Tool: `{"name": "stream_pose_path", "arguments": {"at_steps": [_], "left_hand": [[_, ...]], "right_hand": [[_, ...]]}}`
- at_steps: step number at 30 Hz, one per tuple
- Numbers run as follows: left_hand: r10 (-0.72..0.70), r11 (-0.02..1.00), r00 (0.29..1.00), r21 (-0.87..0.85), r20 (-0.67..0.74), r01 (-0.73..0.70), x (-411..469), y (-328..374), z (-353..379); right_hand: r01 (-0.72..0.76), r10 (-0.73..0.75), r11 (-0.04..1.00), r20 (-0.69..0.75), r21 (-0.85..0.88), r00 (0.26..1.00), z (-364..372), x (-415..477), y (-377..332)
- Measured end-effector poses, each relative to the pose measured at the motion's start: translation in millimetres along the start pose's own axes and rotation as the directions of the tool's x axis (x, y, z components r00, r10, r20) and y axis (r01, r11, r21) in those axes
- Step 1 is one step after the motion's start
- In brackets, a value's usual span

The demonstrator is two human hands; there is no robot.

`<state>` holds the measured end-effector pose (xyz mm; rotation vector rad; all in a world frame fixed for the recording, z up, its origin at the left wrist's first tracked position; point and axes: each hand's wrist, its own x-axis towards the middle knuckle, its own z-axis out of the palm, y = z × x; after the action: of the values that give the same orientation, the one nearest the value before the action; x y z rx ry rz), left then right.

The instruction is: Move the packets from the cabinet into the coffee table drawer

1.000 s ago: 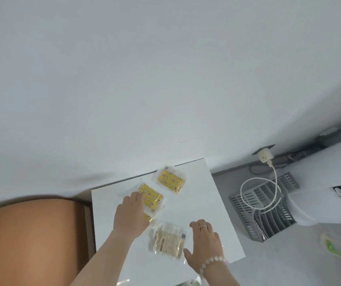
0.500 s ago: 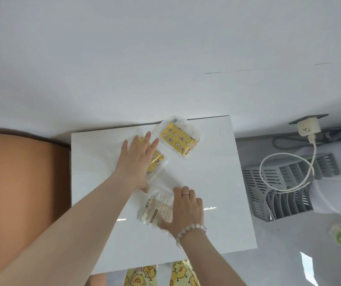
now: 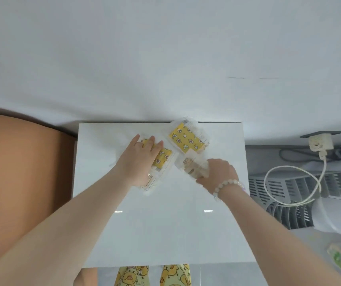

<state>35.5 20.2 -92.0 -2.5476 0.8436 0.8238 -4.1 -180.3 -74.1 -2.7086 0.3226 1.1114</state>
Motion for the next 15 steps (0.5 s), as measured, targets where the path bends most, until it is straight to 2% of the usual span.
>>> {"name": "stream_pose_path", "arguments": {"at_steps": [5, 10, 13, 15], "left_hand": [[0.005, 0.999, 0.998, 0.037, -0.058, -0.003, 2, 3, 6], [0.018, 0.999, 0.996, -0.035, -0.090, -0.021, 6, -5, 2], [0.012, 0.996, 0.967, -0.080, -0.253, -0.033, 8, -13, 10], [0.008, 0.994, 0.960, -0.102, -0.280, -0.038, 9, -17, 17]], "right_hand": [[0.004, 0.017, 0.989, -0.144, 0.145, 0.989, -34, 43, -21], [-0.016, 0.054, 0.974, -0.164, 0.225, 0.985, -31, 63, -45], [-0.077, 0.134, 0.956, -0.187, 0.283, 0.973, -31, 64, -53], [-0.149, 0.224, 0.917, -0.167, 0.370, 0.960, -30, 64, -53]]}}
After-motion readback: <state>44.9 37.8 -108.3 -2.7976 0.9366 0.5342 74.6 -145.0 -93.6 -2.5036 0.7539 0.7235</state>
